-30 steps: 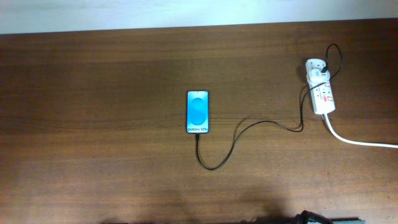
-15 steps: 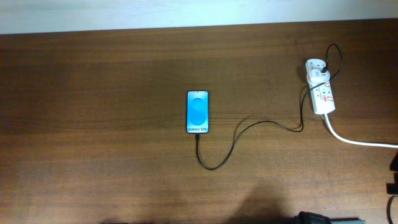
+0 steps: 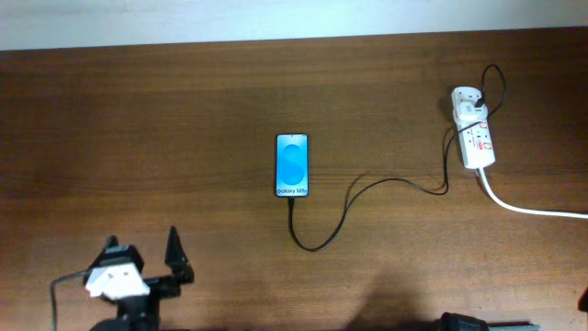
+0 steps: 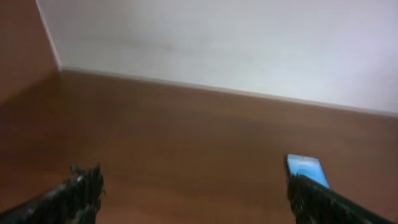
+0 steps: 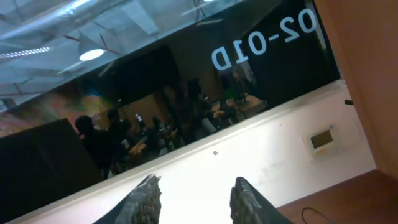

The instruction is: Plug charger to phone and switch on socket

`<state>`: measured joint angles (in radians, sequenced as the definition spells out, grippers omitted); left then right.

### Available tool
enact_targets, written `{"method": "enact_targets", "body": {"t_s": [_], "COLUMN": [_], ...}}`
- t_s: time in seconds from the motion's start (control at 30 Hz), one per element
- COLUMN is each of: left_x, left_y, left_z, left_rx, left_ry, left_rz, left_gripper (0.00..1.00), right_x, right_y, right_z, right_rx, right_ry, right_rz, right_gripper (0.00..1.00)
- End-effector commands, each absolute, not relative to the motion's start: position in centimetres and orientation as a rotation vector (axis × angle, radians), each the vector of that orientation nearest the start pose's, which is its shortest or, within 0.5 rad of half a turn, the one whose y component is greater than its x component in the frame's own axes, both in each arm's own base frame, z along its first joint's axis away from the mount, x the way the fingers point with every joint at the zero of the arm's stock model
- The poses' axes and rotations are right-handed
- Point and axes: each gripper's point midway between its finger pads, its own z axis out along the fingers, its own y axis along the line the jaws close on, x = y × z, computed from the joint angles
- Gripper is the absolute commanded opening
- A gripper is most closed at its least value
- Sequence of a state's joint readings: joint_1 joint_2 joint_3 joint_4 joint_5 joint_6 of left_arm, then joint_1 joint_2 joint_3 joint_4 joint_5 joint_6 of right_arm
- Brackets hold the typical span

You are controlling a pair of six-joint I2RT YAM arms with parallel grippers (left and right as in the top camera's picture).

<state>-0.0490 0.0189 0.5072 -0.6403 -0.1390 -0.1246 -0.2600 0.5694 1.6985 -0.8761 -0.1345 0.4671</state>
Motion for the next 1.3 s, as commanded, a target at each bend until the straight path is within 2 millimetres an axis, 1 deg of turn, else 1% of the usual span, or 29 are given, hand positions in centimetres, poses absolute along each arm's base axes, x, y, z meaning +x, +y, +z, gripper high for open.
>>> {"method": "enact_targets", "body": {"t_s": [0.0, 0.07, 0.13, 0.17, 0.23, 0.33, 0.43, 0.5, 0.53, 0.57, 0.6, 0.63, 0.67, 0.73, 0.83, 0.87, 1.03, 1.1, 1.13, 1.17, 1.2, 1.27], "left_x": [20.6, 21.3, 22.5, 22.7, 23.2, 23.6, 23.6, 23.6, 23.6, 23.6, 23.6, 23.6, 23.6, 23.6, 23.6, 23.6, 23.6, 23.6, 23.6, 23.6, 23.6, 23.6], "left_y": [0.6, 0.1, -0.3, -0.3, -0.3, -0.3, -0.3, -0.3, -0.3, -0.3, -0.3, -0.3, -0.3, -0.3, -0.3, -0.3, -0.3, -0.3, -0.3, -0.3, -0.3, -0.3], "left_z": [21.8, 20.4, 18.2, 17.6, 15.8, 14.3, 14.3, 14.2, 14.2, 14.2, 14.3, 14.3, 14.2, 14.2, 14.2, 14.2, 14.2, 14.2, 14.3, 14.2, 14.2, 14.2], "left_rx": [-0.139, -0.121, -0.107, -0.107, -0.125, -0.137, -0.138, -0.138, -0.138, -0.138, -0.138, -0.138, -0.138, -0.138, -0.138, -0.138, -0.138, -0.138, -0.138, -0.138, -0.138, -0.138], "left_ry": [1.737, 1.743, 1.75, 1.753, 1.767, 1.783, 1.786, 1.787, 1.787, 1.787, 1.786, 1.786, 1.787, 1.787, 1.787, 1.787, 1.787, 1.787, 1.786, 1.787, 1.787, 1.787], "left_rz": [-0.052, -0.072, -0.09, -0.09, -0.103, -0.111, -0.11, -0.11, -0.11, -0.11, -0.11, -0.11, -0.11, -0.11, -0.11, -0.11, -0.11, -0.11, -0.11, -0.11, -0.11, -0.11], "left_gripper": [0.99, 0.99, 0.99, 0.99, 0.99, 0.99, 0.99, 0.99, 0.99, 0.99, 0.99, 0.99, 0.99, 1.0, 0.99, 0.99, 0.99, 0.99, 0.99, 0.99, 0.99, 0.99], "right_x": [8.3, 8.3, 8.3, 8.3, 8.3, 8.1, 8.0, 7.8, 7.6, 7.4, 7.2, 7.3, 7.5, 8.4, 9.2, 9.2, 9.2, 9.4, 9.7, 10.7, 11.3, 13.3], "right_y": [0.5, 0.4, 0.4, 0.4, 0.5, 0.5, 0.5, 0.6, 0.6, 0.6, 0.6, 0.5, 0.4, 0.2, -0.1, -0.3, -0.2, -0.3, -0.4, -0.7, -0.8, -1.5], "right_z": [56.7, 56.6, 56.7, 56.7, 56.9, 57.3, 57.8, 58.3, 58.9, 59.6, 60.0, 59.9, 59.2, 56.6, 51.4, 50.7, 50.6, 49.9, 49.2, 47.9, 46.9, 44.4], "right_rx": [0.343, 0.355, 0.37, 0.369, 0.367, 0.358, 0.36, 0.358, 0.359, 0.349, 0.346, 0.349, 0.362, 0.41, 0.505, 0.527, 0.524, 0.534, 0.537, 0.513, 0.509, 0.543], "right_ry": [1.261, 1.259, 1.254, 1.252, 1.247, 1.228, 1.208, 1.185, 1.158, 1.132, 1.11, 1.116, 1.143, 1.245, 1.441, 1.463, 1.467, 1.493, 1.517, 1.571, 1.603, 1.668], "right_rz": [0.281, 0.296, 0.317, 0.317, 0.317, 0.317, 0.328, 0.338, 0.354, 0.355, 0.351, 0.345, 0.346, 0.346, 0.342, 0.331, 0.336, 0.33, 0.316, 0.275, 0.259, 0.252], "right_gripper": [0.42, 0.43, 0.47, 0.48, 0.5, 0.52, 0.54, 0.69, 0.93, 0.99, 0.99, 0.99, 0.99, 0.99, 0.99, 0.99, 0.99, 0.99, 0.99, 0.99, 0.99, 0.99]}}
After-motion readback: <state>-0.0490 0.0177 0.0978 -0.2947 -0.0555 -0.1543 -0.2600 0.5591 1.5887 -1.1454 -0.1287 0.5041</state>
